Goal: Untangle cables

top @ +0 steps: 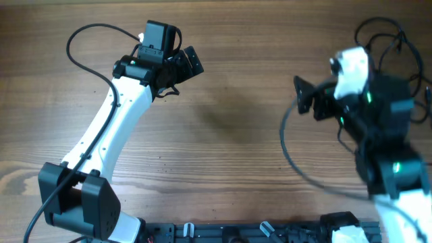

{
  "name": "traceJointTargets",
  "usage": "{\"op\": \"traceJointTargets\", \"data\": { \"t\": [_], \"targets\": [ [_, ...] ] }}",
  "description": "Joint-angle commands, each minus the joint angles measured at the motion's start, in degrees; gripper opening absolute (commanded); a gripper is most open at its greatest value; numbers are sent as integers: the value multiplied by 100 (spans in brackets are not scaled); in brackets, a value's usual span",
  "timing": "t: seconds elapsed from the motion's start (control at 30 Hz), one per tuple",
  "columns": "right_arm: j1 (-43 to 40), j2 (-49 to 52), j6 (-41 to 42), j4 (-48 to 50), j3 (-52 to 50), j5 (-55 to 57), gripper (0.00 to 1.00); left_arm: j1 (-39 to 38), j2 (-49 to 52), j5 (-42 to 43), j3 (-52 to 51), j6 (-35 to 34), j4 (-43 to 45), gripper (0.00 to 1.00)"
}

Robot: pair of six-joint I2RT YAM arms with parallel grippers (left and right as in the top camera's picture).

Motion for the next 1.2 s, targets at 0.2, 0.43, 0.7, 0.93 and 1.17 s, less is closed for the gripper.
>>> {"op": "traceJointTargets", "data": {
  "t": [0.2, 0.43, 0.7, 0.93, 1.17],
  "targets": [
    [-411, -3084, -162, 2507, -3346, 17, 100, -11, 9, -96, -15, 9, 4, 100],
    [-411, -4592, -162, 3609, -4745, 20, 100, -11, 9, -96, -15, 9, 4, 100],
    [-411, -5134, -149, 3515, -5410, 17, 100, -11, 9, -96, -15, 9, 4, 100],
    [-409, -5064, 105, 2730, -5410, -46, 100, -11, 9, -96, -15, 9, 4, 100],
    [-409, -4975, 149, 2736, -5410, -46, 100, -11, 9, -96, -15, 9, 4, 100]
  ]
}}
